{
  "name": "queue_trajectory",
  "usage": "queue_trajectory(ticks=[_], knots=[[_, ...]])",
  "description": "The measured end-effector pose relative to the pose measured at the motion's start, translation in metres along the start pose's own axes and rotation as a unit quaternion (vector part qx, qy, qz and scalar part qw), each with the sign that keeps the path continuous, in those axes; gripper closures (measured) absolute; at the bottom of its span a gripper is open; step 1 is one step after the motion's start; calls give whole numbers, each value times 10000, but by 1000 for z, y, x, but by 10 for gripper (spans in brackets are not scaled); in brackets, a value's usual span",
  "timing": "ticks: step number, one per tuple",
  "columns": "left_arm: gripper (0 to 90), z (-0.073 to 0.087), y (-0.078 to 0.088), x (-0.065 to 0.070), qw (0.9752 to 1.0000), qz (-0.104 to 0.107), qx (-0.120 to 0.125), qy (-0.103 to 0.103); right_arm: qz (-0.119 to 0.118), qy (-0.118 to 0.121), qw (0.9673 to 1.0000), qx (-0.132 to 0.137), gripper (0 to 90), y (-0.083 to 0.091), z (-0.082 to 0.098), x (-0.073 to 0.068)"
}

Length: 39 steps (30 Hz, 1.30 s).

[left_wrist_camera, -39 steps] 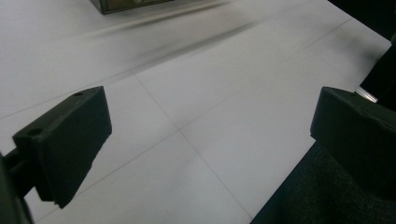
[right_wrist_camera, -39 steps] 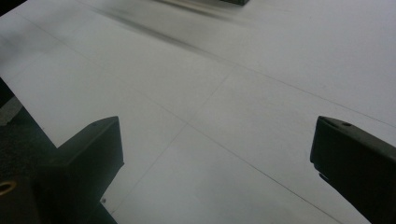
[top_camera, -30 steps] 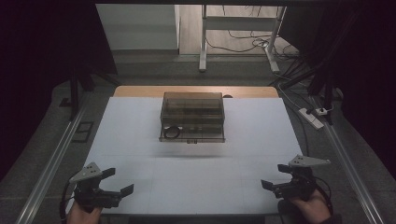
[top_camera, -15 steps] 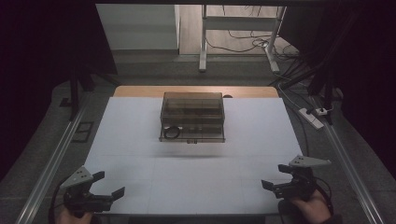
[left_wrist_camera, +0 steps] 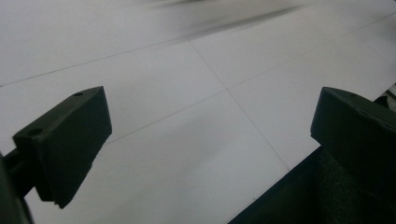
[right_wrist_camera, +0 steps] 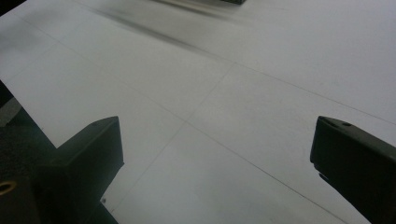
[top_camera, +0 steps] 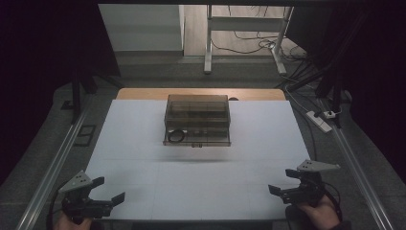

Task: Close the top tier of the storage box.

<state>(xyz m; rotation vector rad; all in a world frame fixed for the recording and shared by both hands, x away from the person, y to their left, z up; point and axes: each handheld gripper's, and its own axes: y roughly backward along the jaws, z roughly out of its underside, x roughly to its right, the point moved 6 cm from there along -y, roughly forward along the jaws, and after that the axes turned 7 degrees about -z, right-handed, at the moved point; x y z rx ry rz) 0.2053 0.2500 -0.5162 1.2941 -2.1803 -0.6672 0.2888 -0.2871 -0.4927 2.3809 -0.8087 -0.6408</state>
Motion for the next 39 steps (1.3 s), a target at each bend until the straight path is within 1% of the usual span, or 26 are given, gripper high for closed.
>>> queue_trajectory(ticks=[5, 8, 15, 20, 24, 30, 36, 39], knots=[[0, 0, 0, 0, 10000, 75, 13, -4, 8, 8, 10000, -25, 26, -1, 0, -1], [0, 0, 0, 0, 10000, 78, 6, -26, 7, 0, 10000, -30, 26, -1, 0, -1], [0, 0, 0, 0, 9999, 106, -1, 9, -2, 0, 10000, -23, 26, 0, 0, 0], [0, -1, -1, 0, 9999, 112, -4, -18, -17, -5, 10000, -13, 26, 0, 0, -1], [0, -2, -2, 1, 9998, 163, -65, -25, -28, 2, 10000, -24, 26, 0, 0, -1], [0, -4, -3, 2, 9997, 252, -28, -27, -39, -3, 10000, -29, 26, 0, 0, -1], [0, -7, -6, 6, 9992, 383, -29, -129, -43, -8, 10000, -32, 26, 0, 0, -1], [0, -9, -7, 9, 9990, 414, -14, -193, -43, -10, 10000, -36, 26, 0, 0, -1]])
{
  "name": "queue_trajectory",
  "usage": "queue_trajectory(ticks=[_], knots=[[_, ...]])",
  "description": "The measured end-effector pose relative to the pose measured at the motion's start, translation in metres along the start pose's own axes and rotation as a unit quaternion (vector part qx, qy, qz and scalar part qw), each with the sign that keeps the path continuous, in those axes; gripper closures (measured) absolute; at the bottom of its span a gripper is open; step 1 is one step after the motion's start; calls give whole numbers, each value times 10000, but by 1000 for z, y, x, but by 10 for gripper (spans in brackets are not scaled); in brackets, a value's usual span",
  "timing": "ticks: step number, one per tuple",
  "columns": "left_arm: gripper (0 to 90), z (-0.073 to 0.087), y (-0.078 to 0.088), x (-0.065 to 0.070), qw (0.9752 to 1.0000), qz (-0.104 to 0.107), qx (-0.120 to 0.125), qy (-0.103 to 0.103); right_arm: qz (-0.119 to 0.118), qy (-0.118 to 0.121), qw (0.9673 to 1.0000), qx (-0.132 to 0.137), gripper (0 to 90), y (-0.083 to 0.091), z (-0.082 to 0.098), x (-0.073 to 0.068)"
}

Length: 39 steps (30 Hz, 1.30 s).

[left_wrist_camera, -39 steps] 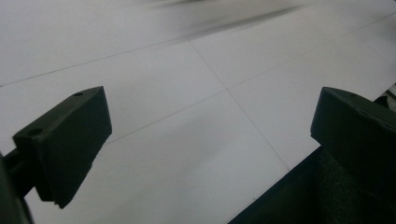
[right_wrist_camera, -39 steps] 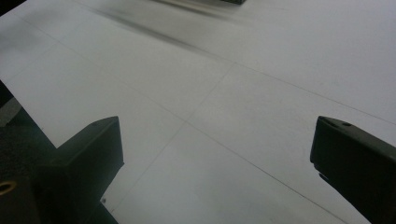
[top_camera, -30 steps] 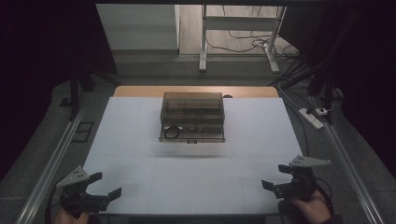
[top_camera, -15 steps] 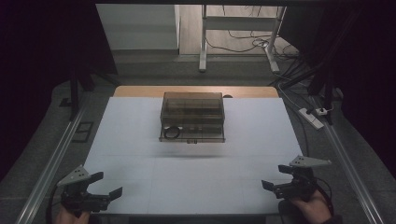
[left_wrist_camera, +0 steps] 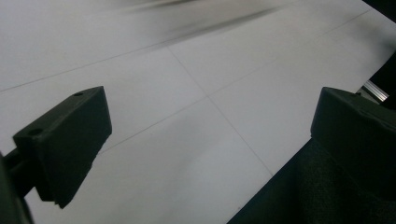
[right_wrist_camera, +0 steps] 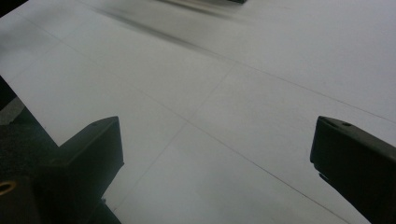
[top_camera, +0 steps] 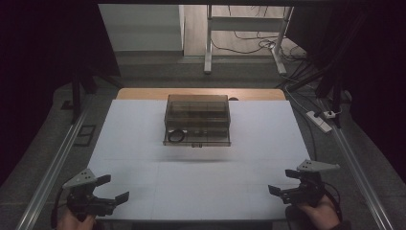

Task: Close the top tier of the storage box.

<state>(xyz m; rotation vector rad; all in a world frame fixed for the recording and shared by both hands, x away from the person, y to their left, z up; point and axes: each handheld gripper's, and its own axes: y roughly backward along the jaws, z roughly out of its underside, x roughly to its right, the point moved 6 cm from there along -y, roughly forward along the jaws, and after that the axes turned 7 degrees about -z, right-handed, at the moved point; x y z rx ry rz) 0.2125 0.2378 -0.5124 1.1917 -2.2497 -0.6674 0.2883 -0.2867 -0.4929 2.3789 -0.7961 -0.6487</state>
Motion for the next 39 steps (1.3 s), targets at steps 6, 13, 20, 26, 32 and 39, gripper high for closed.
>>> queue_trajectory(ticks=[6, 13, 20, 26, 32, 39], knots=[[0, -3, -4, 6, 9999, 54, -39, -126, 4, 1, 10000, -2, 26, 0, 0, 0], [0, -8, -8, 14, 9996, 168, -12, -227, 9, -3, 10000, 7, 26, 0, 0, 0], [0, -13, -13, 21, 9992, 208, -62, -343, 10, -6, 10000, 8, 26, 0, 0, 0], [0, -18, -18, 27, 9990, 223, -74, -393, 9, -10, 10000, 4, 26, 0, 0, 0], [0, -22, -23, 32, 9987, 285, -19, -416, 6, -1, 10000, -18, 26, 0, 1, 0], [0, -26, -33, 41, 9978, 340, -69, -558, 13, 3, 10000, -25, 26, 0, 1, 0]])
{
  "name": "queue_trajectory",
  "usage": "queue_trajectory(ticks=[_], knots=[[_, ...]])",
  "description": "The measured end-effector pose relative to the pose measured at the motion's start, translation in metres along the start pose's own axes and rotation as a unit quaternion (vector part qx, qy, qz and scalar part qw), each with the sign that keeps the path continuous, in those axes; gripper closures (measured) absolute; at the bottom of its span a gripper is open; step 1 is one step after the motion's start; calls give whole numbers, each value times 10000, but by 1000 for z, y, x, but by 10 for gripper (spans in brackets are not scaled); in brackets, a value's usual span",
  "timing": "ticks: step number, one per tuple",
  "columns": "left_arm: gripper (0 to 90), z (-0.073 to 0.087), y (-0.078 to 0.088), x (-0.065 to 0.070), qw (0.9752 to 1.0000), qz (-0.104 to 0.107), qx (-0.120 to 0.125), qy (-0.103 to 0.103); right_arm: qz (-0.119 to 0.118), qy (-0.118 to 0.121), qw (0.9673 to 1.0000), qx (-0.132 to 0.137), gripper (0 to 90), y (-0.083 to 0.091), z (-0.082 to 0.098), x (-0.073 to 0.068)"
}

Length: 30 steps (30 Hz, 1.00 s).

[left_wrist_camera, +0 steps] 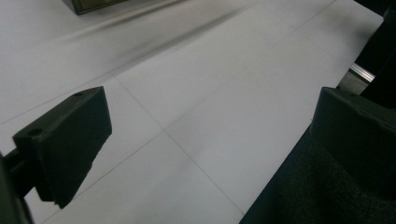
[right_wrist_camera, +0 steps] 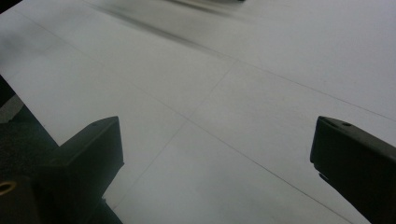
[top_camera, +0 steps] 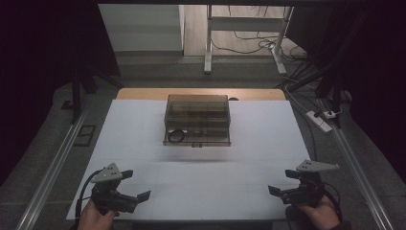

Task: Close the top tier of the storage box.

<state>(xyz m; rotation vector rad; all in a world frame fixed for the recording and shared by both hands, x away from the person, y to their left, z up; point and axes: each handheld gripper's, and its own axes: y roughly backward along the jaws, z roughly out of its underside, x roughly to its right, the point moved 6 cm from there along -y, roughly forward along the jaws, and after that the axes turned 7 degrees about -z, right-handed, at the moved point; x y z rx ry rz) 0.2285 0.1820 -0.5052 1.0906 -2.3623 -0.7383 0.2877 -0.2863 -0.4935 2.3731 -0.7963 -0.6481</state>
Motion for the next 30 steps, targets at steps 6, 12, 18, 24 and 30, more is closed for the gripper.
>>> queue_trajectory(ticks=[6, 12, 18, 24, 30], knots=[[0, -3, -8, 5, 10000, 65, 19, -73, -2, 4, 10000, -7, 26, 0, 0, 0], [0, -6, -15, 8, 9999, 99, 72, -87, -4, 3, 10000, -3, 26, 0, 0, 0], [0, -10, -25, 11, 9998, 152, 25, -131, -13, 8, 10000, -27, 26, 0, 0, 0], [0, -15, -33, 13, 9998, 106, -24, -159, -25, 2, 10000, -33, 26, 0, 0, 0], [0, -21, -44, 16, 9995, 83, -68, -293, -32, -1, 10000, -32, 26, 0, 0, 0]])
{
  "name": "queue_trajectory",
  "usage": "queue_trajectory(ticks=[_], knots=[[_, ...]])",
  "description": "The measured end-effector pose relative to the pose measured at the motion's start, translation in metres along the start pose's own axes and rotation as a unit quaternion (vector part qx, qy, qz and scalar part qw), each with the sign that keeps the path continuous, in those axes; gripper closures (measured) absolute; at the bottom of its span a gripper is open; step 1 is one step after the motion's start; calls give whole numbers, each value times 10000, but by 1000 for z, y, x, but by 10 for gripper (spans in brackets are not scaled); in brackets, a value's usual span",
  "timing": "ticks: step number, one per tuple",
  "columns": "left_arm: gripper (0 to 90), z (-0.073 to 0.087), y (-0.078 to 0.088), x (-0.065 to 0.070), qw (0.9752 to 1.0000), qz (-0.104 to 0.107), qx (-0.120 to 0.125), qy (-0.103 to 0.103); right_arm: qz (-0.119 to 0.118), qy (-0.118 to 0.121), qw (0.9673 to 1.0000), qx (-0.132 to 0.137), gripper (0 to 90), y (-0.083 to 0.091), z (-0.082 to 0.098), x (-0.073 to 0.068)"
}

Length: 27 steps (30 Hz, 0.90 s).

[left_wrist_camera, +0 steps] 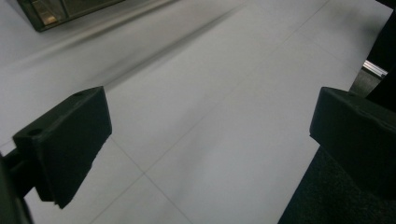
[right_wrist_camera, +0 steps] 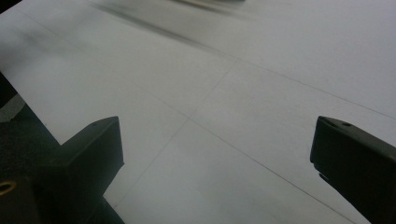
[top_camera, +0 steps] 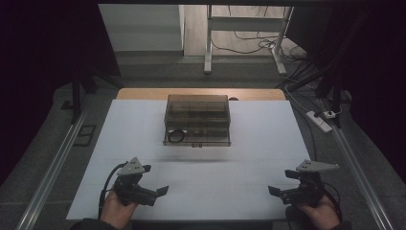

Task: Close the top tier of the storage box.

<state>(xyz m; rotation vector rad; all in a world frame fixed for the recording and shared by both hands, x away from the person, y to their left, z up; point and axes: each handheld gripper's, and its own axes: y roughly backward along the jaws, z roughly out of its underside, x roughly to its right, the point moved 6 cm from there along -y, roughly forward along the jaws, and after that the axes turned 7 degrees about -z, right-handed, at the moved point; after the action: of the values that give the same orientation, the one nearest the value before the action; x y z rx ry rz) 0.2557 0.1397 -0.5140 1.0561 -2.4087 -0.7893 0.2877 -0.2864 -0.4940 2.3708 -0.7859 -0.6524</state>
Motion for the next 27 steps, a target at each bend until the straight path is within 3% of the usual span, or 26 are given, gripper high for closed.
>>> queue_trajectory(ticks=[7, 27], knots=[[0, -8, -11, 2, 9998, 96, -15, -146, -3, -3, 10000, 2, 26, 0, 0, 0], [0, -33, -38, 7, 9984, 500, 17, -273, -12, -25, 10000, 10, 26, 0, 0, 0]])
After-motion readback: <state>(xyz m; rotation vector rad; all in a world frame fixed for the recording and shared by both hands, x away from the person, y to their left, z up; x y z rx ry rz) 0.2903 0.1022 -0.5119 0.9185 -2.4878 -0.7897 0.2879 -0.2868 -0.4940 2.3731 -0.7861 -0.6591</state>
